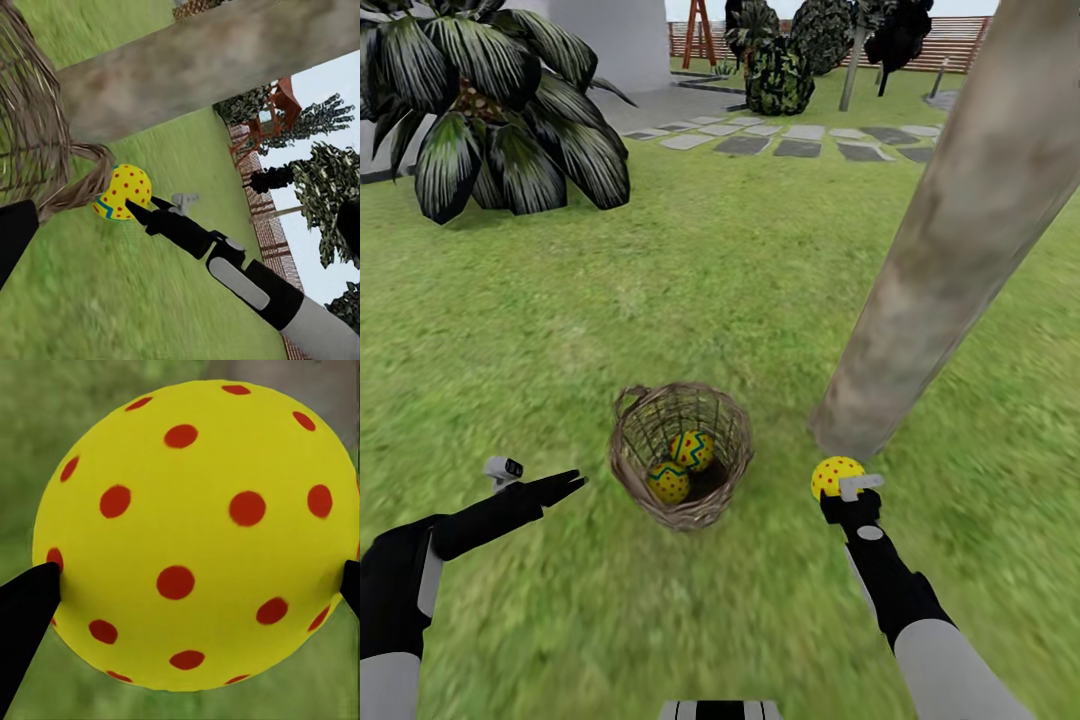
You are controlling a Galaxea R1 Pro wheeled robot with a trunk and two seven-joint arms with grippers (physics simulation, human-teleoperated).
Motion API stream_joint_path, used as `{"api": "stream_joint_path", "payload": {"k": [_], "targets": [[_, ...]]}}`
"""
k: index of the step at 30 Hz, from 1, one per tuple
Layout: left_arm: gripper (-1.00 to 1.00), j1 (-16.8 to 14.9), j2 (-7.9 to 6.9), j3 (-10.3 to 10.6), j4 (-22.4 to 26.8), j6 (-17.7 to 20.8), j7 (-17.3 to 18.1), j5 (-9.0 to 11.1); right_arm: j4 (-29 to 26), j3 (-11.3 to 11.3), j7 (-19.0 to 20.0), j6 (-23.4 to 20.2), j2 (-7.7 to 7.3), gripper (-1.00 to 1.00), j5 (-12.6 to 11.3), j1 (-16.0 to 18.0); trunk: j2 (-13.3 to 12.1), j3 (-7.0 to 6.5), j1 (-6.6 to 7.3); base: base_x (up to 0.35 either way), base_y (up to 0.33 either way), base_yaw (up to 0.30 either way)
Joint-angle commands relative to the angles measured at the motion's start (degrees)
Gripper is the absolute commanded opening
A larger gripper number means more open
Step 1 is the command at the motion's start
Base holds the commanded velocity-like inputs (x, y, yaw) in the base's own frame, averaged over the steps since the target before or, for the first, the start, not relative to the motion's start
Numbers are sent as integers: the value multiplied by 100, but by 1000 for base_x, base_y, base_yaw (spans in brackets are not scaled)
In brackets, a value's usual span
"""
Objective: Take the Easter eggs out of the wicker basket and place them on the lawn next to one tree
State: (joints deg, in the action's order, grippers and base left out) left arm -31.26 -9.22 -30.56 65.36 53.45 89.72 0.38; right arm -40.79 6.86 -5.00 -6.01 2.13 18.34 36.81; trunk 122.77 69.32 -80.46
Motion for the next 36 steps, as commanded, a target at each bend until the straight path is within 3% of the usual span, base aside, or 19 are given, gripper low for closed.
{"api": "stream_joint_path", "payload": {"k": [1,8,19,23,27,36], "targets": [[100,-2,0,-2,0,61,28,-8,1,16,-3,-15,1,-100,57,2,1,4,-1,135,-188,20],[100,-2,-35,-46,-448,44,28,40,13,25,-10,-11,5,-100,55,2,1,4,-1,16,-22,2],[100,-2,-44,-91,-427,43,28,42,53,25,-24,-58,6,-100,-2,2,443,201,-243,0,0,0],[100,-5,-55,-122,-418,46,28,103,206,34,-472,-59,7,-100,-21,2,603,273,-331,0,0,0],[100,-5,-303,-125,-392,51,28,243,334,35,-633,-58,8,-100,-40,2,763,345,-419,0,0,0],[100,-6,-406,-126,-322,73,28,339,335,26,-617,-57,12,-100,-8,2,1124,507,-616,0,0,0]]}}
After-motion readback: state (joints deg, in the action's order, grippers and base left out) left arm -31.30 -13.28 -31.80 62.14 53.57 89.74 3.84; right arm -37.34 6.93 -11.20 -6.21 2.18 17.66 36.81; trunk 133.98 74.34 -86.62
